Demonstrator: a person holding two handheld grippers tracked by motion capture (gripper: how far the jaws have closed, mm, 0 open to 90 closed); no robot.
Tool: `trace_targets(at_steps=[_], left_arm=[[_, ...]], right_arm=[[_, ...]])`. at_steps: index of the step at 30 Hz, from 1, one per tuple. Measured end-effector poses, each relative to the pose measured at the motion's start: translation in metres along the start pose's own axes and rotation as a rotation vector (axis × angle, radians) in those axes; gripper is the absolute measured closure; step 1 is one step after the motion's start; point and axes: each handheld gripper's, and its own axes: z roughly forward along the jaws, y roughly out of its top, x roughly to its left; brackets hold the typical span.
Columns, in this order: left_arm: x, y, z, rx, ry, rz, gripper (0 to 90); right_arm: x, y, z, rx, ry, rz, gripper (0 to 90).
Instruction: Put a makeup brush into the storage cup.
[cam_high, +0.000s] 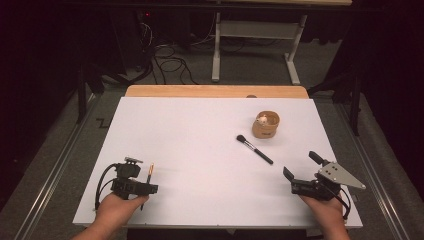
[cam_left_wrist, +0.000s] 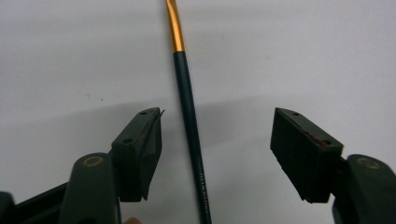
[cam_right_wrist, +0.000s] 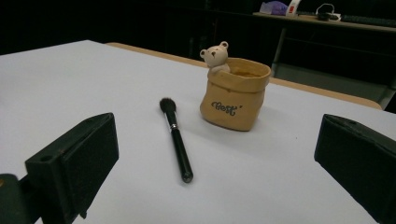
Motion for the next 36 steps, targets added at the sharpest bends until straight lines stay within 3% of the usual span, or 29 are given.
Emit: trace_targets(at_steps=[5,11,16,27,36], left_arm=[[0.000,0.001,0.003,0.010,-0.007,0.002,48.5],[0.002,-0.001,0.004,-0.014,0.000,-0.013,58.1],[0.001,-0.001,0.005,-0.017,0.011,0.007,60.1],[-0.002,-0.002,0.009,-0.016,0.052,-0.014,67.9],[-0.001,-0.001,0.011,0.000,0.069,-0.002,69.1]], right_arm=[[-0.001,0.001,0.002,0.000,-0.001,-0.008,0.4],[0.002,0.000,0.003,0.007,0.011,-0.023,0.5],[0.002,0.000,0.003,0.010,0.007,-0.015,0.5],[0.000,0.000,-0.001,-0.002,0.002,-0.015,0.6],[0.001,0.001,0.001,0.001,0.003,-0.016,0.6]])
